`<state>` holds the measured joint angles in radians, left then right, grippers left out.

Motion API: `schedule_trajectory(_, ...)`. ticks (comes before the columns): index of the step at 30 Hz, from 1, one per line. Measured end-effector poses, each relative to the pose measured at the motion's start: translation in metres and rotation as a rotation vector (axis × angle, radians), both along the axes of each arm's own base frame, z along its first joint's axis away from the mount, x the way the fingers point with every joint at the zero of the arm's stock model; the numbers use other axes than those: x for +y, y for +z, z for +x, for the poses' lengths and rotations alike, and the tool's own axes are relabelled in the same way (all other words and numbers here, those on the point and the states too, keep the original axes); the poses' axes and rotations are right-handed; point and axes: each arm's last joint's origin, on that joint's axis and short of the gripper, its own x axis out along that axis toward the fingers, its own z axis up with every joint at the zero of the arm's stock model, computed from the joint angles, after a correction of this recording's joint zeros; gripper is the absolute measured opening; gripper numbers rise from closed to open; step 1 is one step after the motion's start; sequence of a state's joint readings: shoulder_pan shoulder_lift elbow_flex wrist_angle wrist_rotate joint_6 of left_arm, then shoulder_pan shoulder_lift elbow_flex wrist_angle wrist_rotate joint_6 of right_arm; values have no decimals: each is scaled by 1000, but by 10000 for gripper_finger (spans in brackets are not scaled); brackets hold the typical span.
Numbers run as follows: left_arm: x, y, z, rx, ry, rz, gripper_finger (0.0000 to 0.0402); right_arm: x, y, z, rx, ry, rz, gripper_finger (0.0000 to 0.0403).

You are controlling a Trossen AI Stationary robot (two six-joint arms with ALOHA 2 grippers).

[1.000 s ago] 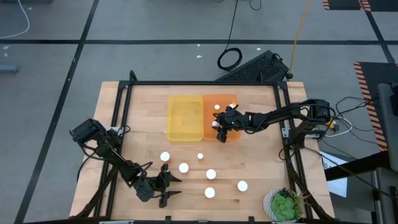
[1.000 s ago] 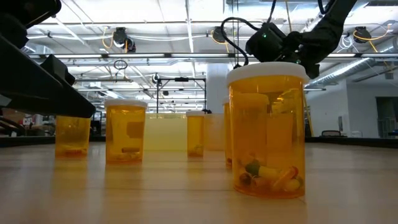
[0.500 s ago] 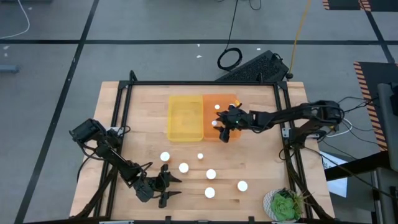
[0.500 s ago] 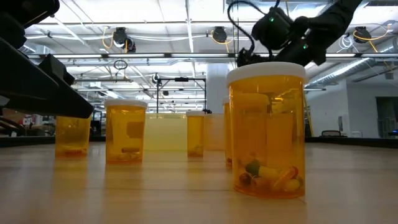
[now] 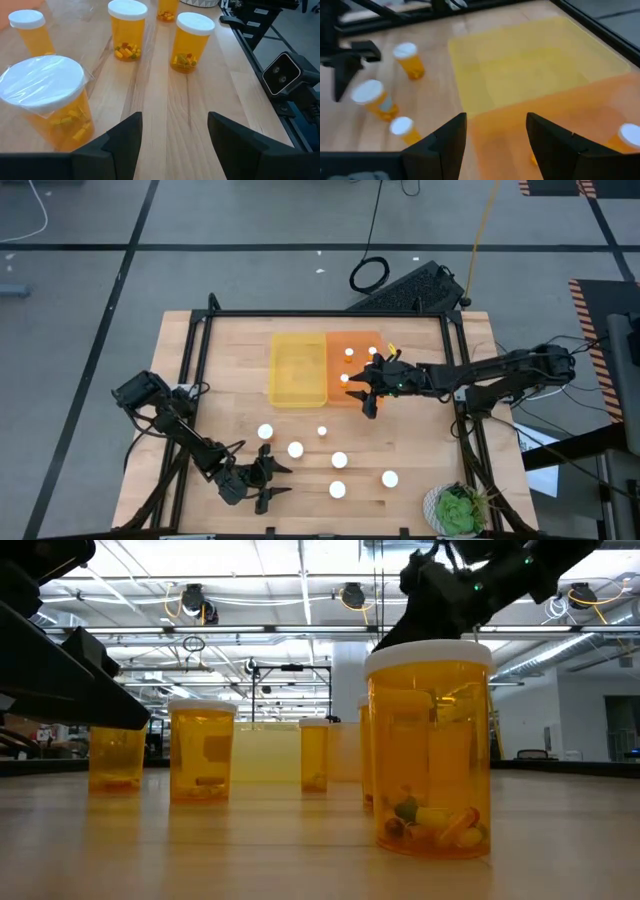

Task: Pick and place medicine bottles into bin by pill shape (circle, oval)
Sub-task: Put the small orange pill bottle into the orange bin

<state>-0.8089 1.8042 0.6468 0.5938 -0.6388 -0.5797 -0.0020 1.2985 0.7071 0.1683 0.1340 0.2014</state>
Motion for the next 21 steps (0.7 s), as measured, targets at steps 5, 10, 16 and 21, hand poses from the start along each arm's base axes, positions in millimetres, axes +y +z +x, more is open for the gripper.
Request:
schedule_trajectory(5, 0, 0, 0, 0, 0, 1, 230, 16, 2, 4, -49, 61, -1, 201)
schedule_trajectory(10, 0, 0, 0, -4, -2, 19, 230, 29, 2, 11, -116, 109, -2, 201)
schedule_trajectory(16, 0, 0, 0, -8, -10, 40, 230, 39, -9, 22, -131, 147, -19, 201)
schedule_trajectory(21, 0, 1, 1, -20, -20, 76, 230, 49, -18, 44, -88, 182, -36, 200)
